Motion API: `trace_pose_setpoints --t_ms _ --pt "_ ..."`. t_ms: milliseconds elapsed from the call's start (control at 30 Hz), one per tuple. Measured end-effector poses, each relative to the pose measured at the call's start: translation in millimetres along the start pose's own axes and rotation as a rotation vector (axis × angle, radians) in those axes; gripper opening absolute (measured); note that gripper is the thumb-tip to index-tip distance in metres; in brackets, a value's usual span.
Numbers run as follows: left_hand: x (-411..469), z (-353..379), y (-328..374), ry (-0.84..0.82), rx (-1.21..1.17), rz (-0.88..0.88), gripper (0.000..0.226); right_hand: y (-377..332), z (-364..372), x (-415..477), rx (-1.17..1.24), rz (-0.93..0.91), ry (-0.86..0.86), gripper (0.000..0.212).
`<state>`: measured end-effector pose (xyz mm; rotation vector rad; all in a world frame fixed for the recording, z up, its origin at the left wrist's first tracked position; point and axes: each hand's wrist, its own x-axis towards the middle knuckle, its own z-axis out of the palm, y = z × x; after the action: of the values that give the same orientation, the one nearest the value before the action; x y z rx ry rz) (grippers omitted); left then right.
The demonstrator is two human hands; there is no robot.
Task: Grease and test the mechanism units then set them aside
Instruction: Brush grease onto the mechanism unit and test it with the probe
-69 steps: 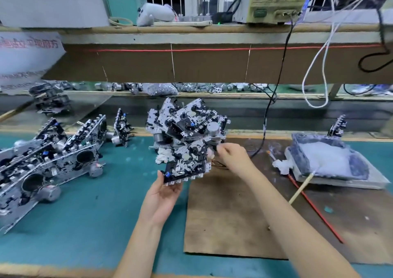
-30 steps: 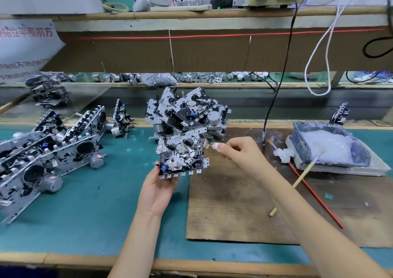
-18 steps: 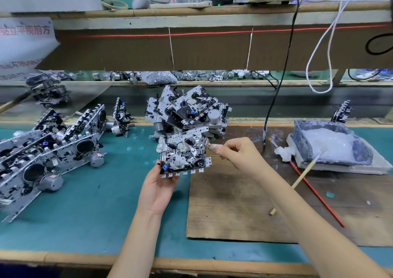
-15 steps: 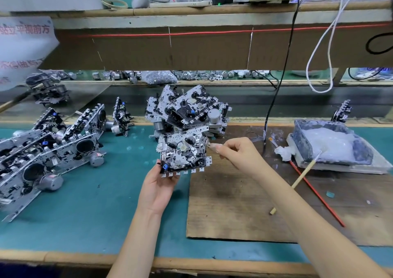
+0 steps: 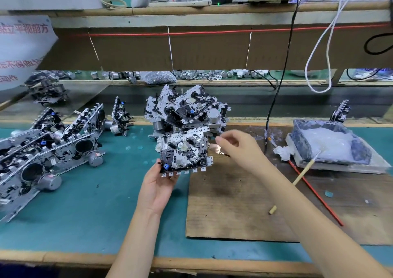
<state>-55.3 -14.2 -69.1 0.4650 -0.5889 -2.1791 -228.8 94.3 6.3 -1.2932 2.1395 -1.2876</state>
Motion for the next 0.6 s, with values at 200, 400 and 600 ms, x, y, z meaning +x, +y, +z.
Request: trace_pose_setpoints --t_ms 200,400,600 --pt "-3 4 -1 -0.070 0.198 0.071 0.020 -31 7 -4 -0.645 -0.416 -0.108 0.105" --pt "-1 2 -3 -0.115 0.300 0.090 0.029 -46 36 -1 -1.047 -0.489 -0.217 0.123" --pt "-2 5 -5 -0.094 0.319 0.102 0.031 -43 41 3 -1.073 -0.480 -0.236 0.111"
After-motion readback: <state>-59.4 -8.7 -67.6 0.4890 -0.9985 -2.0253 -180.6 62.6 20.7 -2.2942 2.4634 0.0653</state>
